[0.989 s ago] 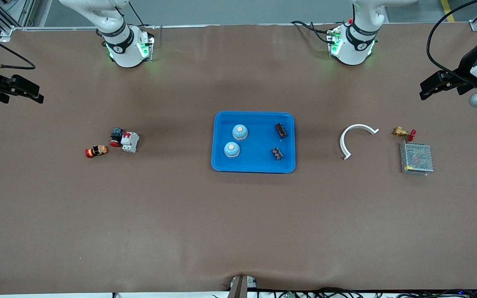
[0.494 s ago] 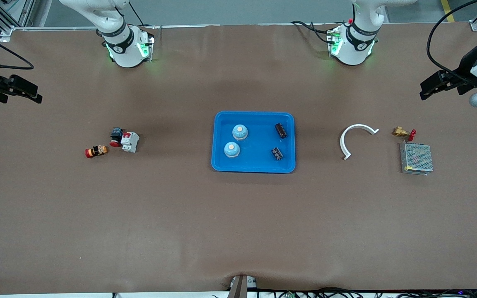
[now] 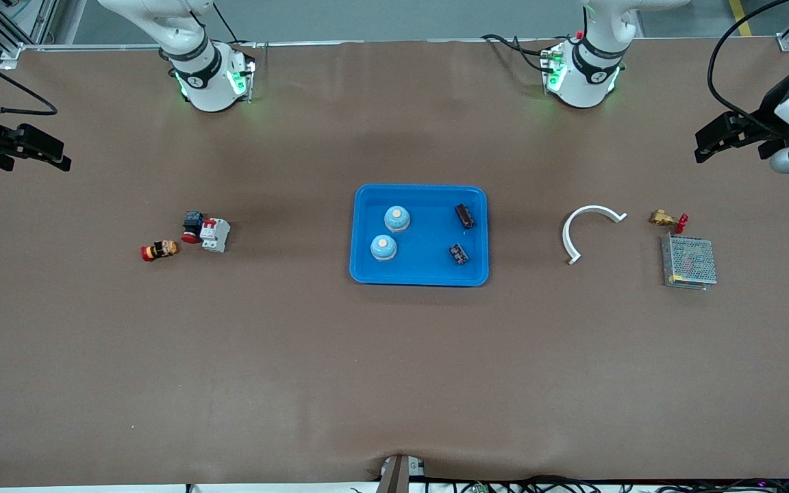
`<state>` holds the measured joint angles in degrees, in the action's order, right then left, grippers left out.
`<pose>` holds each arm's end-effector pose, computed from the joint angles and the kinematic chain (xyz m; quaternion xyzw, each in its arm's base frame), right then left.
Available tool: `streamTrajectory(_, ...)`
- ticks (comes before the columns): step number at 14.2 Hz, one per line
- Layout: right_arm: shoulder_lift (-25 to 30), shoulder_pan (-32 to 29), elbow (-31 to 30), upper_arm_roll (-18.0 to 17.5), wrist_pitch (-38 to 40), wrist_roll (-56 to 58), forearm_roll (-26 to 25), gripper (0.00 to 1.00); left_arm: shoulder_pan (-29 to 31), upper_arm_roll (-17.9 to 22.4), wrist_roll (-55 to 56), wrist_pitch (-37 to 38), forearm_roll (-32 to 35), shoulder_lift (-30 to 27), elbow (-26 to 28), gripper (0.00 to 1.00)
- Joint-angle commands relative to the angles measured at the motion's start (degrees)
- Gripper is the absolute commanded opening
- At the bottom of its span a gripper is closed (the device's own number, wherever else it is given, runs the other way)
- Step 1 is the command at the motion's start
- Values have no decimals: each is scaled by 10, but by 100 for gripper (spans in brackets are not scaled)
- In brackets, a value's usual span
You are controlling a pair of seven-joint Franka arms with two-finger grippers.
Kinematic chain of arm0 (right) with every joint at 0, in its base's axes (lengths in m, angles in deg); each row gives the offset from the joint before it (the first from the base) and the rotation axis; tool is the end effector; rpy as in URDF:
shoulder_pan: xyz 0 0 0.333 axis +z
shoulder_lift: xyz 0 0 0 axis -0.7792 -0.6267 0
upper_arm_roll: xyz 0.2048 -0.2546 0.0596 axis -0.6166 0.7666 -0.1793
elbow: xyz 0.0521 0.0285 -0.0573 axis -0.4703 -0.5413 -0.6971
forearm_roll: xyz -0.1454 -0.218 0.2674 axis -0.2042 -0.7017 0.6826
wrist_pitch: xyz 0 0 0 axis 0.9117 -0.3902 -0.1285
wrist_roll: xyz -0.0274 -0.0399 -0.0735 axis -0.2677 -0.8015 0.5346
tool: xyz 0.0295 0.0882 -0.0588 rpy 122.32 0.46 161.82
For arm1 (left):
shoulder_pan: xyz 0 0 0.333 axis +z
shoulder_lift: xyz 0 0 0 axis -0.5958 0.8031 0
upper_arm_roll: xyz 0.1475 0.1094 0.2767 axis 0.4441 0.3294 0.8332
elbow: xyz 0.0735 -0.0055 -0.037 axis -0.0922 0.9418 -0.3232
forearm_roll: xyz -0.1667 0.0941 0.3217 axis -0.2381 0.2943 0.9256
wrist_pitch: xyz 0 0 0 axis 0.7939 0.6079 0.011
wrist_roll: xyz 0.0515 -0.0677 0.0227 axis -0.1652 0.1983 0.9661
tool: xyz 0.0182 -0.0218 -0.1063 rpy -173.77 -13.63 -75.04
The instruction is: Place electrolytic capacitor and blue bell in tray
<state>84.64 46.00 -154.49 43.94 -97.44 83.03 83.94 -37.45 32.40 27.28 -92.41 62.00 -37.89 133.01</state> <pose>0.4975 -0.0318 0.6243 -0.9988 0.0147 0.0452 0.0129 0.5003 -0.0350 0.6484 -0.9994 -0.0129 0.0268 0.0197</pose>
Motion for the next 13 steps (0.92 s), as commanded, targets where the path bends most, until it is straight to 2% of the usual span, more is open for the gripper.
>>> streamTrajectory(1,-4,-5,10,-6,9,6,-8,100,-5,2,-11,6,-5,1,-17,100)
streamTrajectory(13,-4,-5,10,-6,10,6,-8,100,-7,3,-25,6,-3,12,-31,100)
